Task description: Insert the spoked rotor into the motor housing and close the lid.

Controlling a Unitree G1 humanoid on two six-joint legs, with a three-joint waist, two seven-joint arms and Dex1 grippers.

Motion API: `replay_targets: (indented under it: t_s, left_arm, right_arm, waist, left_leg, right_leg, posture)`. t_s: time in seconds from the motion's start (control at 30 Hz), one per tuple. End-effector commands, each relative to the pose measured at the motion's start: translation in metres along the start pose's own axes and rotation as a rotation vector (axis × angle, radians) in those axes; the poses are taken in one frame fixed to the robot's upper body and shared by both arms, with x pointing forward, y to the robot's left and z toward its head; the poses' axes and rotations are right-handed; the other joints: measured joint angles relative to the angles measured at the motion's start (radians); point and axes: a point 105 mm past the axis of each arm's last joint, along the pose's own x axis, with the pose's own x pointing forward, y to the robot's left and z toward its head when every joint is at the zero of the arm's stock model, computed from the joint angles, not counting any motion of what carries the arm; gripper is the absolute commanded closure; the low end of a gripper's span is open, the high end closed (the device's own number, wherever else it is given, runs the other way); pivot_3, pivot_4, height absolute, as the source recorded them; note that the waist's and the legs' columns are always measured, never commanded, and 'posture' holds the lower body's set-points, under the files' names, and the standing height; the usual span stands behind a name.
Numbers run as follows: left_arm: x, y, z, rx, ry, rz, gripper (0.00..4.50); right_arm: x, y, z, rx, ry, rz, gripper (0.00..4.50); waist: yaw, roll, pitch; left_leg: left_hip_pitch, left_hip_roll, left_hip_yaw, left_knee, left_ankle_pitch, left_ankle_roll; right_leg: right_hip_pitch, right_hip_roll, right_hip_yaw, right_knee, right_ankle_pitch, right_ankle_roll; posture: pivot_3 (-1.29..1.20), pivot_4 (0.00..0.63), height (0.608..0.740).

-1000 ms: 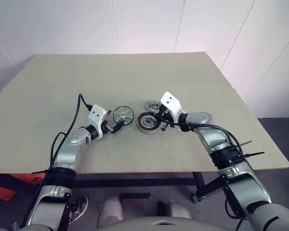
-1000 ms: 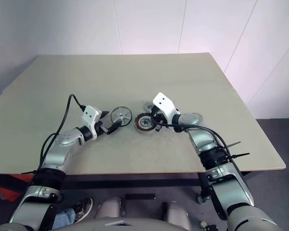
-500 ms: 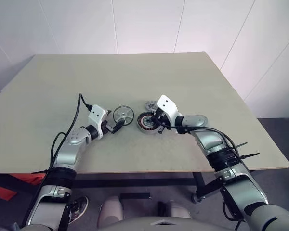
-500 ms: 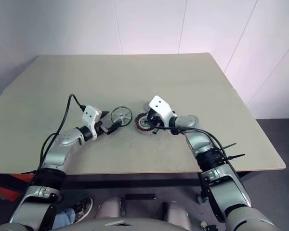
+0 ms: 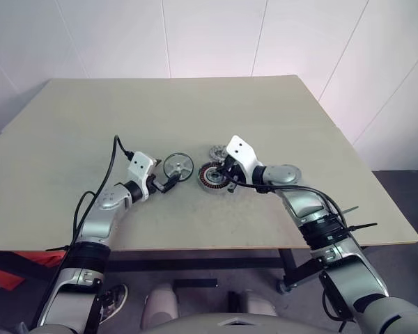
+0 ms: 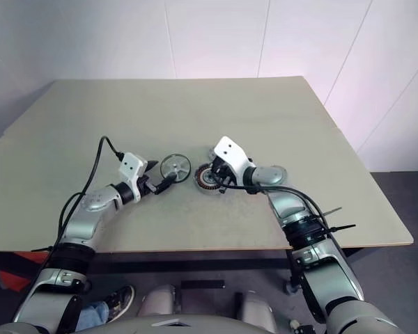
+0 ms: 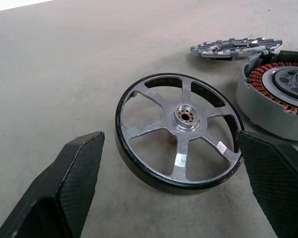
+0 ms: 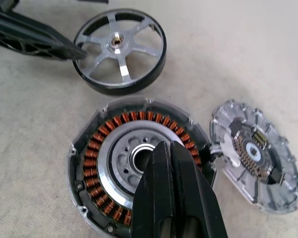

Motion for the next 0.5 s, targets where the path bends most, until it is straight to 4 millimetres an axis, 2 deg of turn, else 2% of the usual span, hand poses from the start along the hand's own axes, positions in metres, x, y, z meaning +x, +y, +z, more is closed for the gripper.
replay_targets:
  t_s: [0.03,0.1,0.17,0.23,0.33,0.5]
  left_arm:
    - [0.003,0.001,0.016,0.040,-0.047,-0.009,0.00]
    - [0.003,0.001,0.016,0.041,-0.046,-0.009,0.00]
    - [0.003,0.001,0.016,0.041,-0.046,-0.010,0.00]
    - [0.003,0.001,0.016,0.040,-0.046,-0.011,0.00]
    - [0.002,-0.001,0.014,0.040,-0.040,-0.013,0.00]
    - [0.000,0.002,0.011,0.035,-0.034,-0.002,0.00]
  right_arm:
    - [-0.005,-0.006,0.030,-0.055,-0.083,-0.013,4.45]
    - [-0.003,-0.005,0.031,-0.049,-0.086,-0.009,4.45]
    - [0.003,-0.003,0.023,-0.016,-0.071,-0.002,4.45]
    - [0.010,0.001,0.004,0.054,-0.030,0.020,4.45]
    - [0.015,0.005,-0.021,0.046,0.047,0.019,4.45]
    - [0.013,0.005,-0.019,0.051,0.031,0.022,4.45]
  waist:
    - [0.000,0.000,0.000]
    - [0.000,0.000,0.000]
    - [0.000,0.000,0.000]
    - [0.000,0.000,0.000]
    - [0.000,0.000,0.000]
    - [0.000,0.000,0.000]
  left_leg:
    - [0.000,0.000,0.000,0.000,0.000,0.000]
    - [0.000,0.000,0.000,0.000,0.000,0.000]
    - [0.000,0.000,0.000,0.000,0.000,0.000]
    - [0.000,0.000,0.000,0.000,0.000,0.000]
    - [0.000,0.000,0.000,0.000,0.000,0.000]
    - [0.001,0.000,0.000,0.000,0.000,0.000]
  right_leg:
    - [0.000,0.000,0.000,0.000,0.000,0.000]
    - [0.000,0.000,0.000,0.000,0.000,0.000]
    - [0.000,0.000,0.000,0.000,0.000,0.000]
    - [0.000,0.000,0.000,0.000,0.000,0.000]
    - [0.000,0.000,0.000,0.000,0.000,0.000]
    - [0.001,0.000,0.000,0.000,0.000,0.000]
  posture:
    - [0.00,0.000,0.740]
    - [0.00,0.000,0.740]
    - [0.00,0.000,0.740]
    - [0.00,0.000,0.740]
    - [0.00,0.000,0.740]
    - [0.00,0.000,0.740]
